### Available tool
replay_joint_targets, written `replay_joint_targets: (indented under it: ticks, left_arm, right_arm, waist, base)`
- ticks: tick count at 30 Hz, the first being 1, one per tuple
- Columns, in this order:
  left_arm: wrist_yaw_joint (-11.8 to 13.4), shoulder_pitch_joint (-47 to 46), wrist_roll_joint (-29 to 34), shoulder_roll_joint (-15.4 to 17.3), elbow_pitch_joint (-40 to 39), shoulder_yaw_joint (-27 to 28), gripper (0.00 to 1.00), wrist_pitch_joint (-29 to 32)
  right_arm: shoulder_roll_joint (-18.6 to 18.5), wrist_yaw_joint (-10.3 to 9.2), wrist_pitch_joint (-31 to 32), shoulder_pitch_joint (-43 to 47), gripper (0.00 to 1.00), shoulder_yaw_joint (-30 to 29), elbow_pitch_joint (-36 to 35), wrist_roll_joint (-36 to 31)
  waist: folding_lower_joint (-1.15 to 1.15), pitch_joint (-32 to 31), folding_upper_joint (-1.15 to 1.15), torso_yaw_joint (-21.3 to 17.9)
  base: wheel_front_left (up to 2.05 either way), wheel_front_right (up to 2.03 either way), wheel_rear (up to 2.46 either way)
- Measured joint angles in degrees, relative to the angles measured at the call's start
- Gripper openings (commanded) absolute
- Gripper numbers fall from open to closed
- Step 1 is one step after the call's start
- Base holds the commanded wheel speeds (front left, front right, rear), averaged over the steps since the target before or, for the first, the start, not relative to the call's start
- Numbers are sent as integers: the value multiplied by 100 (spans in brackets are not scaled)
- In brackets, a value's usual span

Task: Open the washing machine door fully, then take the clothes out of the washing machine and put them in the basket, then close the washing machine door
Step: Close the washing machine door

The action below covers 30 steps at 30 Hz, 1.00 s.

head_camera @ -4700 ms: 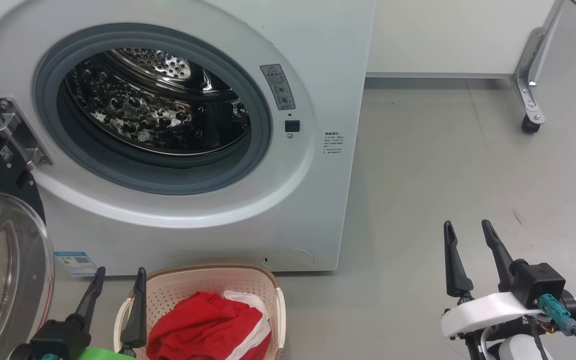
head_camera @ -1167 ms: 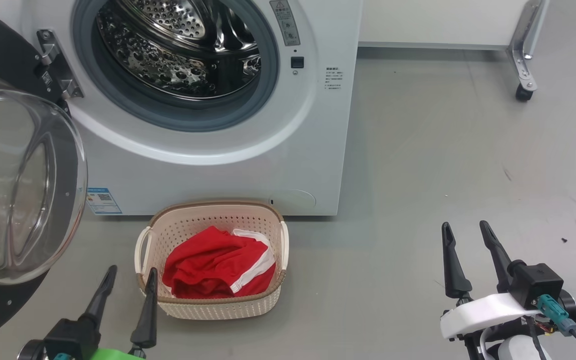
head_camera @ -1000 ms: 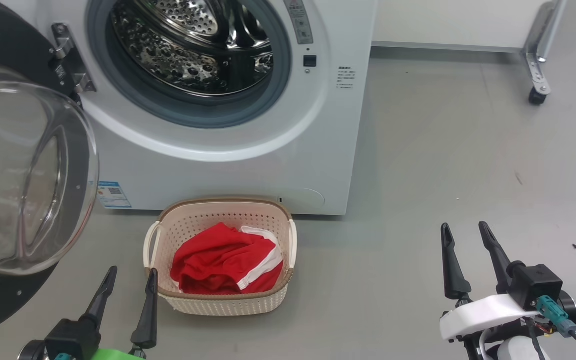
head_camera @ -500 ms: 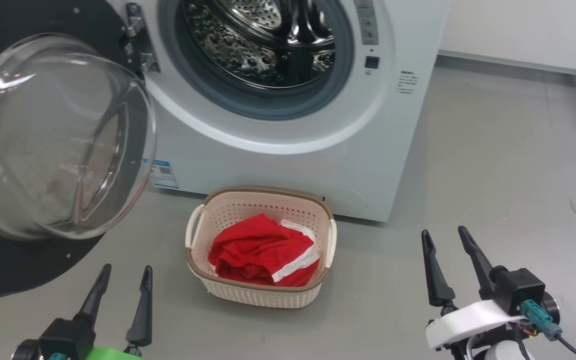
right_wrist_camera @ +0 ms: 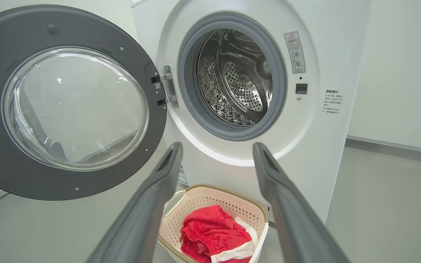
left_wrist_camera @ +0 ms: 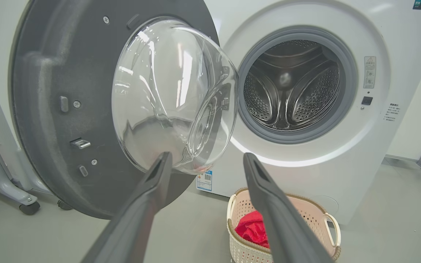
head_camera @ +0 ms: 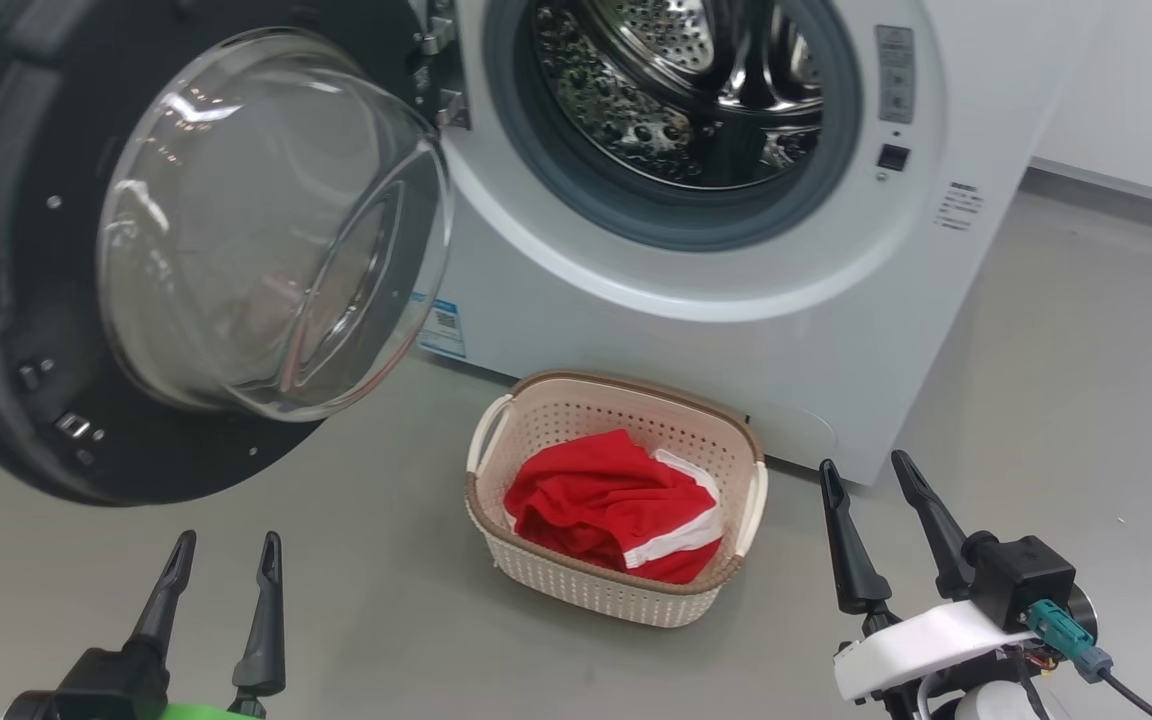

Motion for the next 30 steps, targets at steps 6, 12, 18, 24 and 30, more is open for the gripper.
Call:
replay_joint_targets:
  ticks: [6, 12, 18, 24, 30]
  left_arm:
    - [0, 12, 0, 0, -153, 31, 100, -1]
    - [60, 35, -3, 0, -229, 187, 100, -1]
    - [75, 113, -4, 0, -316, 248, 100, -1]
    - [83, 193, -18, -1, -371, 310, 100, -1]
    - [86, 241, -18, -1, -415, 334, 100, -1]
  right_arm:
    - [-1, 0, 0, -51, 100, 22, -43, -2]
    - [-1, 44, 0, -158, 100, 188, -5, -2]
    - [-4, 46, 0, -223, 100, 320, 70, -1]
    - [-8, 49, 0, -249, 100, 401, 140, 27]
    - [-8, 51, 0, -347, 100, 446, 158, 55]
  waist:
    - [0, 26, 0, 390]
    - [0, 104, 0, 663]
    - [0, 130, 0, 769]
    - [0, 120, 0, 800]
    - [0, 110, 0, 814]
  base:
    - [0, 0, 0]
    - [0, 0, 0]
    - [0, 0, 0]
    - [0, 0, 0]
    - [0, 0, 0]
